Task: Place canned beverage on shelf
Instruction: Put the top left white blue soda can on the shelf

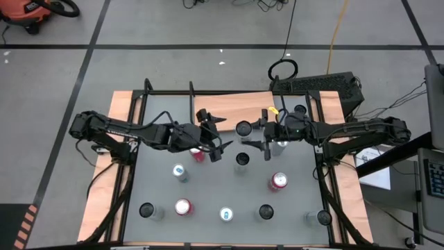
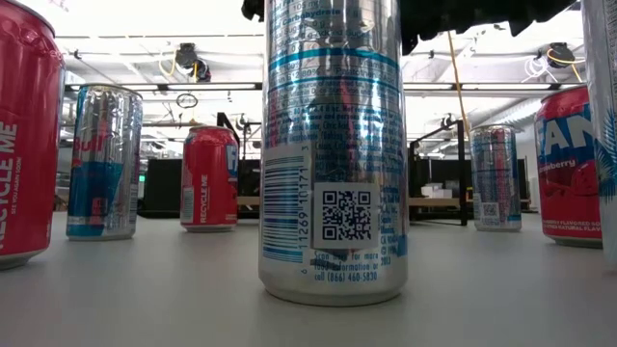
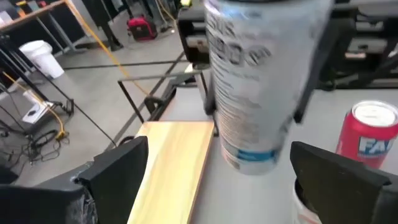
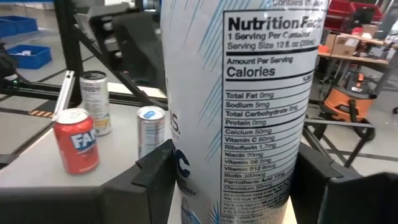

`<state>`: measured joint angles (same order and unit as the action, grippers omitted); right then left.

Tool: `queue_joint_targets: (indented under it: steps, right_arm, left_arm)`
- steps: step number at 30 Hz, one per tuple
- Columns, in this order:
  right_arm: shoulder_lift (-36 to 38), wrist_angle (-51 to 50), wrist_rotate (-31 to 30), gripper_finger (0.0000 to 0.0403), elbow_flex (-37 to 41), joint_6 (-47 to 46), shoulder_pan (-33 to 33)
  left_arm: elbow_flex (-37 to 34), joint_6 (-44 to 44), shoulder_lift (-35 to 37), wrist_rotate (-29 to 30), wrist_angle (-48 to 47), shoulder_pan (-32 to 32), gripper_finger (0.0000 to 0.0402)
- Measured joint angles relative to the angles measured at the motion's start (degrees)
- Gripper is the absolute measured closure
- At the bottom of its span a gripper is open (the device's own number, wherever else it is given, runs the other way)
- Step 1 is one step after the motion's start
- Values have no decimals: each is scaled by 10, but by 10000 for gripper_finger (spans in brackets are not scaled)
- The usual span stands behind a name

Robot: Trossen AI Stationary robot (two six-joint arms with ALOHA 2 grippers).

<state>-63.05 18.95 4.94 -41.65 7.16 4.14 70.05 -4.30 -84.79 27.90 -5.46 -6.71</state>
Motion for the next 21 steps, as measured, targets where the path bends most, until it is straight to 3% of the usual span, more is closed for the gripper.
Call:
queue_joint_targets:
  steps: [7, 15, 21]
  right_arm:
    - [0, 4, 0, 200, 0, 11, 18]
    - [0, 29, -1, 200, 0, 11, 30]
    - [0, 67, 31, 200, -1, 6, 30]
  left_arm:
    - [0, 11, 0, 1, 60, 0, 10]
    - [-1, 27, -38, -11, 28, 22, 10]
    - [-1, 39, -70, -80, 51, 43, 10]
